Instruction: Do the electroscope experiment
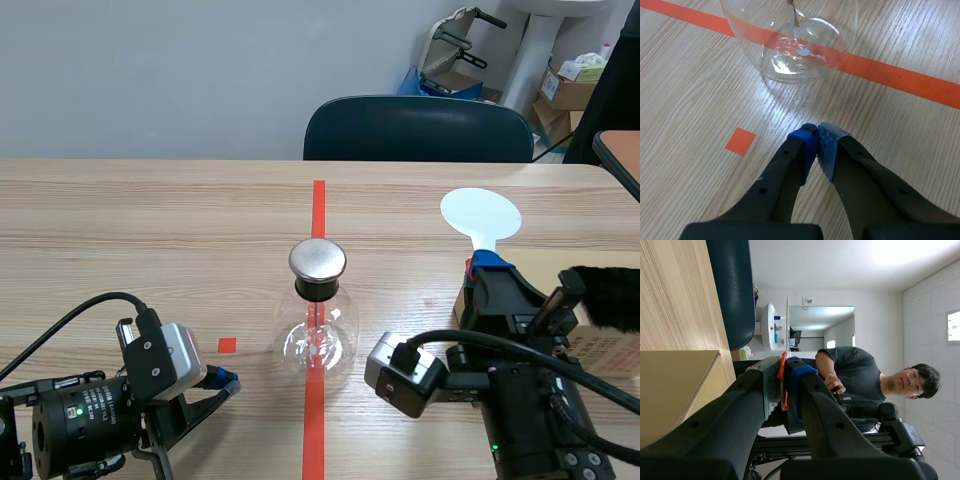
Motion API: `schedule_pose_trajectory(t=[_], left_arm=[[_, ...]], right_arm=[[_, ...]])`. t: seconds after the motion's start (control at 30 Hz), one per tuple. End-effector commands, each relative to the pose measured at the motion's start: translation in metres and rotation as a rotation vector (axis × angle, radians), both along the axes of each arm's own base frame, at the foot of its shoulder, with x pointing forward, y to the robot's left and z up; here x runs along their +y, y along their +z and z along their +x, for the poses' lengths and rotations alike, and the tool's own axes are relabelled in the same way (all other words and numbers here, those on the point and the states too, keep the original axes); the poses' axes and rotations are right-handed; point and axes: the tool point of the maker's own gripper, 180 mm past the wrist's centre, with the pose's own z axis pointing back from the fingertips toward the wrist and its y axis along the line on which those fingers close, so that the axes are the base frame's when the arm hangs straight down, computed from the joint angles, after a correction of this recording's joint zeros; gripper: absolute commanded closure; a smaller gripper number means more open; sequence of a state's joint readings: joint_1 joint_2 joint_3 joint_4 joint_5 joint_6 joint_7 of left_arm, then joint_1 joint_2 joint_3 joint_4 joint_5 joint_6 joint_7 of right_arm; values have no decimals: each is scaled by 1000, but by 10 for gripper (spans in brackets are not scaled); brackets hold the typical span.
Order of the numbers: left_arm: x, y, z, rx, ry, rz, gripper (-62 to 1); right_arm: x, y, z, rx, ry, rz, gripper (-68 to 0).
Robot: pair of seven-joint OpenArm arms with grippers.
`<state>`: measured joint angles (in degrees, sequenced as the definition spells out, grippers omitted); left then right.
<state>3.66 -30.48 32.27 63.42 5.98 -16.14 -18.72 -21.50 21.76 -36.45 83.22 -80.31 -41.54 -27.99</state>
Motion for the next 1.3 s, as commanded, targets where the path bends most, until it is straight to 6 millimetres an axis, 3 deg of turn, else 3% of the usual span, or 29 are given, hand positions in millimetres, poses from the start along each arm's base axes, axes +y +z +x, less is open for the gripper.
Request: schedule_pose_trajectory(t=[0.0, 0.37, 0.53, 0.67, 0.93, 1.07, 1.27], left_arm=[[-3, 9, 4, -23, 2, -27, -17], [3, 18, -2, -30, -8, -72, -21], [2, 29, -21, -42, -53, -122, -140], [0, 34, -39, -13, -66, -144, -170], [-6, 58, -65, 17, -94, -226, -220], [-9, 72, -73, 26, -110, -257, -297], [-14, 93, -83, 47, -124, -314, -305]], right_arm=[[-4, 13, 5, -44, -6, 9, -11], [-3, 13, 5, -44, -2, 8, -11], [-1, 13, 3, -46, 9, 13, -11], [-7, 15, -3, -51, 41, 17, -11], [-50, 20, -18, -11, 86, 3, -11], [-76, 27, -24, -10, 109, 13, -11], [-104, 36, -31, -29, 129, -5, -11]])
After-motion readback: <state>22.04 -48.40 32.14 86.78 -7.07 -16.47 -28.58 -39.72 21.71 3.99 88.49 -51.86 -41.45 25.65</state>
